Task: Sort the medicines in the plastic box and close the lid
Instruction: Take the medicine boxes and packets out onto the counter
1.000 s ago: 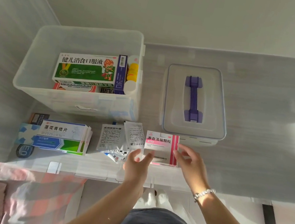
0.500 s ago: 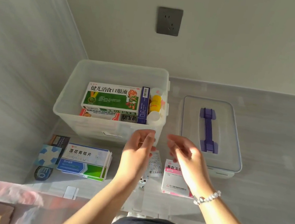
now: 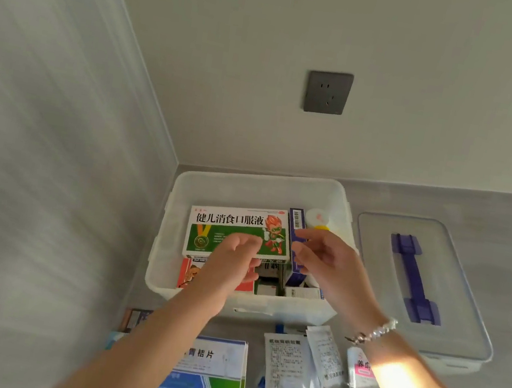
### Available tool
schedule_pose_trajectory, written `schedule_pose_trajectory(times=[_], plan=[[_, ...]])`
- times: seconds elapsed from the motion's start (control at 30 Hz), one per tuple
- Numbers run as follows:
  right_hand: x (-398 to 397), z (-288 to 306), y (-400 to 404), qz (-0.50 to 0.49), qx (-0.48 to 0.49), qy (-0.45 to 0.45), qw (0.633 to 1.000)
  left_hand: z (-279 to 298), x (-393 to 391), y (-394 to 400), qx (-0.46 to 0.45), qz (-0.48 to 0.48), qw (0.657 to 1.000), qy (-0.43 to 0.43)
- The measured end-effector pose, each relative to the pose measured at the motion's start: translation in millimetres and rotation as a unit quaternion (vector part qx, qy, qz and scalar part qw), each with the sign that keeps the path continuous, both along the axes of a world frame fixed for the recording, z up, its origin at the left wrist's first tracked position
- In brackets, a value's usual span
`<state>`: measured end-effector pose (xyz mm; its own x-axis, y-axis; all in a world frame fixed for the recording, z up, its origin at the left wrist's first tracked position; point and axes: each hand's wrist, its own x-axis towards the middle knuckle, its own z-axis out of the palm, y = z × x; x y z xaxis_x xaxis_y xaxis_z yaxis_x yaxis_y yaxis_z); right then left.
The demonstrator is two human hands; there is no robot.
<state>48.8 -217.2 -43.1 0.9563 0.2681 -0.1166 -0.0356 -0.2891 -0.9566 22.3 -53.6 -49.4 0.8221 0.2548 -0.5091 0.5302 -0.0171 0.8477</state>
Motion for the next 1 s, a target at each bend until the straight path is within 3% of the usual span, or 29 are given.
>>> schedule_pose_trajectory(times=[0.1,0.23,0.4,0.53,0.7,0.77,0.87,1.0], plan=[[11.1,-10.4,13.7,-0.006,-0.070,0.040,0.997,-9.2,14.5,13.3,-0.013,0.007,0.998,0.064],[24.4,-15.0,25.0,0.014,-0.140,0.087,0.986,-15.4,27.8,21.9,-0.123,0.106,0.976,0.141],[43.7,-23.5,43.4,0.050,-0.189,0.192,0.962,-22.8,36.4,20.2,-0.124,0.115,0.975,0.141],[58.2,-25.8,58.8,-0.031,-0.097,0.372,0.923,-30.7,34.7,29.7,-0.189,0.190,0.949,0.165],[60.3,-25.8,75.0,-0.079,0.020,0.504,0.860,-32.3,30.4,33.2,-0.235,0.225,0.933,0.155],[56.1,-32.3,82.1,-0.103,0.045,0.491,0.864,-33.4,28.9,32.2,-0.231,0.215,0.937,0.147],[50.0,-44.8,90.2,-0.127,0.057,0.405,0.904,-36.9,27.5,33.5,-0.228,0.218,0.940,0.134],[46.7,-49.2,93.8,-0.177,0.097,0.366,0.909,-38.7,26.7,35.5,-0.256,0.250,0.924,0.138]])
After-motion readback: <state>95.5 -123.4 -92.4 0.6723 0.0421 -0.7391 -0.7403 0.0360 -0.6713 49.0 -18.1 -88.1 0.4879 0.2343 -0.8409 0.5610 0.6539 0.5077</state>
